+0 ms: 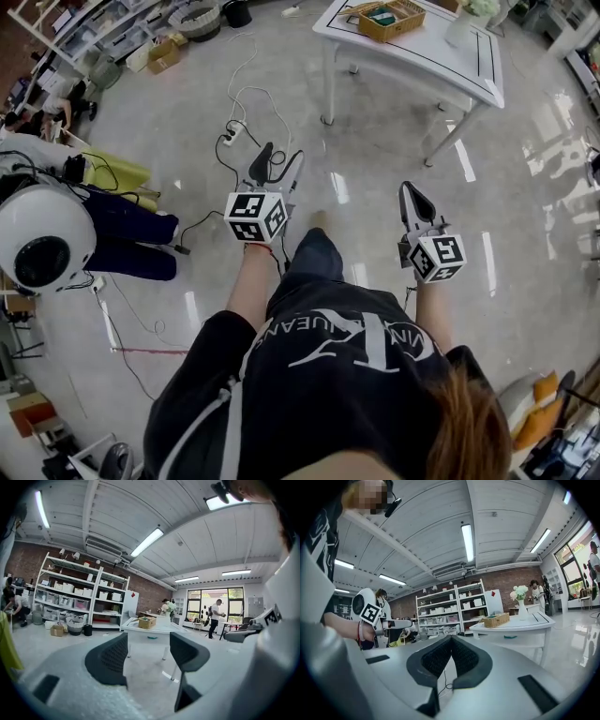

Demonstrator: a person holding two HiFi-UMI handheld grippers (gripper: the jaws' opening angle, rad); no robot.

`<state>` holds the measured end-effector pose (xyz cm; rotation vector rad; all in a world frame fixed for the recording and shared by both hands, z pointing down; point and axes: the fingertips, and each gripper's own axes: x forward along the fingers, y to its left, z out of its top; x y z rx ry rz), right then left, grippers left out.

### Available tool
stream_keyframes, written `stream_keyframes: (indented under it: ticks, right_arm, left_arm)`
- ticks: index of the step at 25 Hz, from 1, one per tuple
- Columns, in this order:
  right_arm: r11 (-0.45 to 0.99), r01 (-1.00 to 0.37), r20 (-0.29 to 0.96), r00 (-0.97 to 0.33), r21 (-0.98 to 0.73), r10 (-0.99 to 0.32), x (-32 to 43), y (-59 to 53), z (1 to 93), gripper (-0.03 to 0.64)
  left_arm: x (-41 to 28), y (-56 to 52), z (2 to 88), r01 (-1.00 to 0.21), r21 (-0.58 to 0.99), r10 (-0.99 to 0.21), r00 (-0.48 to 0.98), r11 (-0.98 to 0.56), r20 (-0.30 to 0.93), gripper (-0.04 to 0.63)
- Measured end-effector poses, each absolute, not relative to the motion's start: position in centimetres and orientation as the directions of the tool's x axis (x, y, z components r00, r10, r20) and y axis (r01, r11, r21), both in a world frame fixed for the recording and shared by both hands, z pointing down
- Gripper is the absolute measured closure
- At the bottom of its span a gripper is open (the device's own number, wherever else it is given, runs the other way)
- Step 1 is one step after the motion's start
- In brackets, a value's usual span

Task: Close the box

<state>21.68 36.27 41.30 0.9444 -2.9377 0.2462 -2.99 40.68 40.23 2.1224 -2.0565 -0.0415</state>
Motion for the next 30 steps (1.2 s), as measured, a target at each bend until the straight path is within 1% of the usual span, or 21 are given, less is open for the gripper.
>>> stream_keyframes:
  ticks: [7,14,21,30]
  right_arm:
    - [0.798,-0.586,0.131,-0.81,-0.141,-0.572,18.4,29.9,42.1,0.618]
    - [0.77,-0.621,0.162,-0.783,-0.146,-0.601,15.0,23.0,42.2,0.618]
    - [0.74,-0.654,0.188,-0.755,-0.157,-0.628,11.6,17.3,42.4,0.618]
    - [0.715,-0.682,0.179,-0.731,-0.154,-0.659,6.7,10.4,42.9,0.618]
  left_arm:
    - [-5.5,33.6,40.9,-0.995,0.085,-0.984,0.07,-0.057,0.162,0.31]
    - [-8.6,26.4,41.4,-0.988,0.109,-0.974,0.125,-0.106,0.191,0.311]
    - [-13.5,20.0,41.9,-0.982,0.17,-0.969,0.117,-0.08,0.218,0.322]
    - [-18.3,12.2,43.0,-0.973,0.202,-0.958,0.159,-0.111,0.239,0.322]
